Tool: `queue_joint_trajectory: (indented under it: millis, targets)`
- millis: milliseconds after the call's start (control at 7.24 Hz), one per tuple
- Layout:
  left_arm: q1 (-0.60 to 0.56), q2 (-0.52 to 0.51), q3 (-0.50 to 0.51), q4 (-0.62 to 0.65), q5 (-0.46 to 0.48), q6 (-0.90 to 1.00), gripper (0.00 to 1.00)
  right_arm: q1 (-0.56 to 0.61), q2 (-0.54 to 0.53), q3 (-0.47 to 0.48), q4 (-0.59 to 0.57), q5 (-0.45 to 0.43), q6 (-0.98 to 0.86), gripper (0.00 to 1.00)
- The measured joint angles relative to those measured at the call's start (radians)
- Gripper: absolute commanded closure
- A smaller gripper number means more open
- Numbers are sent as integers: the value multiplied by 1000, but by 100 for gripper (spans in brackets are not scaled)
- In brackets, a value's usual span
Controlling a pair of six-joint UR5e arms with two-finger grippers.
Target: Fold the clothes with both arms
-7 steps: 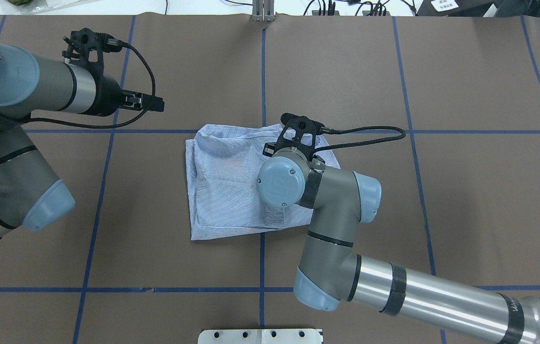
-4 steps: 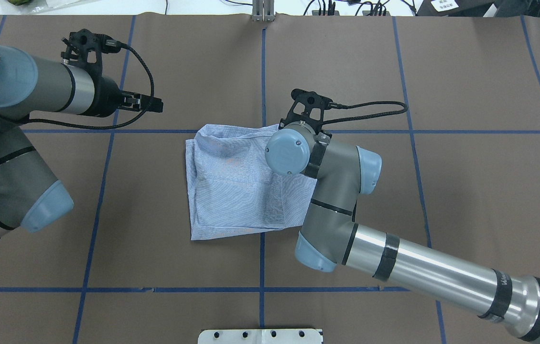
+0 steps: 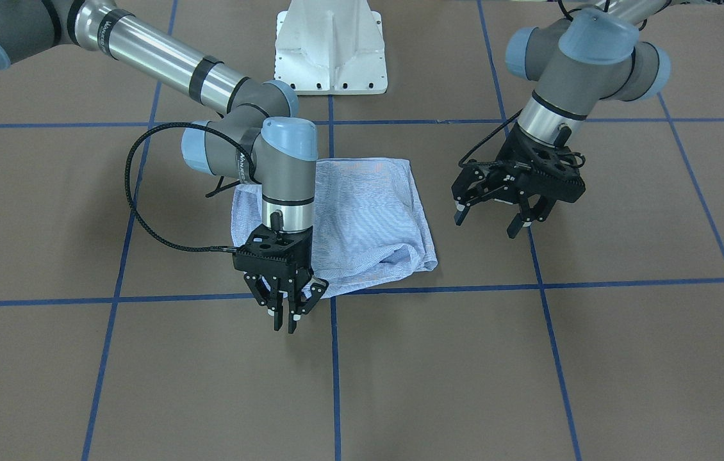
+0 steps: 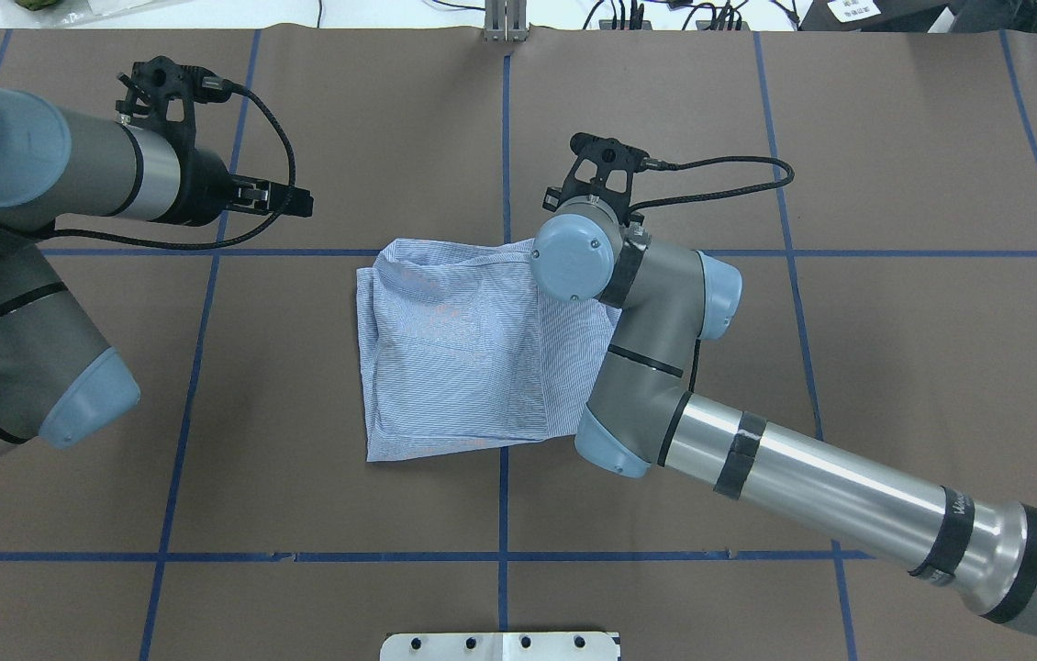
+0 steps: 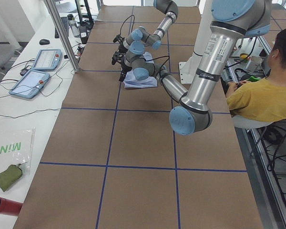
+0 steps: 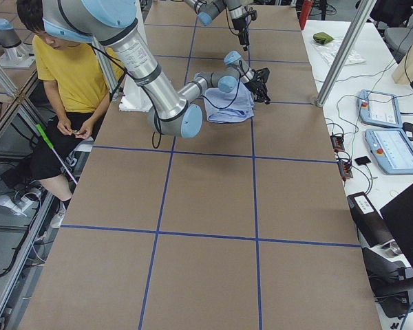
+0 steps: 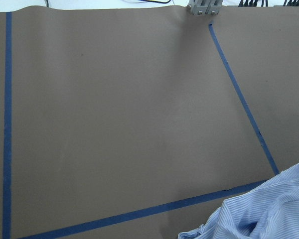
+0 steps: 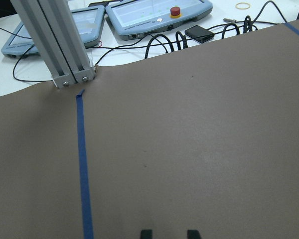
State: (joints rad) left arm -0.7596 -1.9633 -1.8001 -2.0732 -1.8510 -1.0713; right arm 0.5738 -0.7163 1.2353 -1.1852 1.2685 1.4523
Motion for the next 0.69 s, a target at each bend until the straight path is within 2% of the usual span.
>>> queue_joint_trajectory:
  millis: [138,276,552,690]
  targets:
    - [41,-9,5,1,5,-37,0,22,-3,48,-55,72,-20,1]
    - [74,-28,22,2,16,-55,5,44,-18,117,-134,131,-56,1]
    - [103,-76,92,2,68,-103,41,91,-102,272,-218,231,-158,1]
    - [112,-102,127,0,85,-162,41,111,-142,323,-228,271,-195,1]
